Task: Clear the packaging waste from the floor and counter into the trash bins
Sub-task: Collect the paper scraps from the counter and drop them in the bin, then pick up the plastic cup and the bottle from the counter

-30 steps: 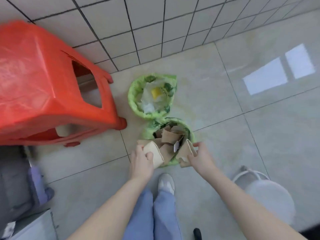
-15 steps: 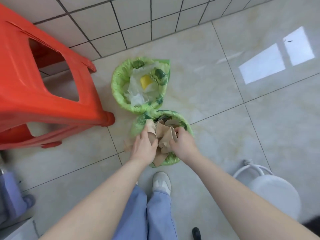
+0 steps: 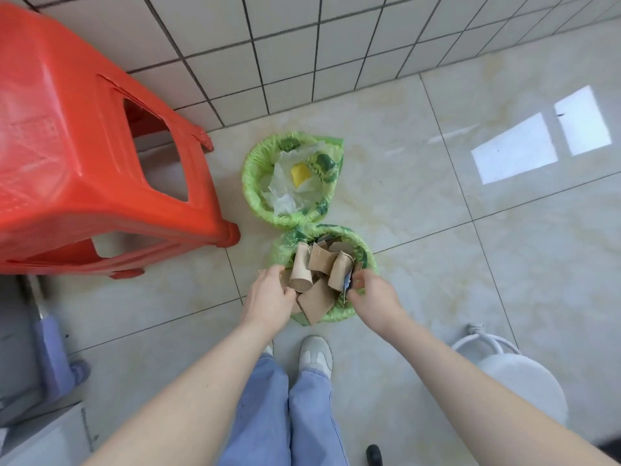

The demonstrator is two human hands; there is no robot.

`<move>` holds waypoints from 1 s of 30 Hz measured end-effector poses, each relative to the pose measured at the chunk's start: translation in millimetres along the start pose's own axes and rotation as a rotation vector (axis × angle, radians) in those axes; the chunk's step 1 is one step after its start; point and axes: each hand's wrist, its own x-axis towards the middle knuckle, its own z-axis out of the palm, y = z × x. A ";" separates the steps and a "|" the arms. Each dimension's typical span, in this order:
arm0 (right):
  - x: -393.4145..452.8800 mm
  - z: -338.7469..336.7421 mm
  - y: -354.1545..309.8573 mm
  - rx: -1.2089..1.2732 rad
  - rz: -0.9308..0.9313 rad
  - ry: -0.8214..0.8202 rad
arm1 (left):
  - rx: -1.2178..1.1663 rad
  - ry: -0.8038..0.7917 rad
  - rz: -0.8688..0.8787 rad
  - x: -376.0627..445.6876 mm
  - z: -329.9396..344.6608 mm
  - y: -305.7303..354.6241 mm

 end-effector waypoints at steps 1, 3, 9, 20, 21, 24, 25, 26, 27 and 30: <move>-8.1 -3.3 -5.6 0.007 -0.025 -0.001 | -0.061 0.024 -0.014 -8.3 -7.2 4.0; -27.1 -12.2 -20.3 0.019 -0.084 -0.013 | -0.186 0.070 -0.026 -28.3 -23.9 10.6; -110.3 -51.1 -89.3 0.030 -0.280 0.000 | -0.394 0.210 -0.048 -109.8 -94.0 25.0; -301.1 -52.3 -253.6 -0.195 -0.829 -0.062 | -0.841 0.580 -0.175 -311.9 -217.5 -5.2; -317.2 -46.1 -267.3 -0.201 -0.867 -0.068 | -0.860 0.633 -0.201 -330.9 -226.9 -14.7; -368.0 -21.4 -303.5 -0.222 -0.960 -0.114 | -0.914 0.805 -0.274 -389.3 -252.9 -46.7; -385.3 -11.3 -313.9 -0.231 -0.992 -0.139 | -0.933 0.867 -0.296 -408.9 -261.8 -56.9; -402.6 -0.1 -323.6 -0.246 -1.028 -0.163 | -0.951 0.931 -0.316 -428.3 -270.5 -67.4; -420.2 11.6 -332.2 -0.266 -1.062 -0.184 | -0.971 0.990 -0.333 -447.2 -278.5 -78.3; -473.0 47.3 -352.2 -0.308 -1.152 -0.250 | -1.040 1.119 -0.354 -501.8 -299.6 -109.6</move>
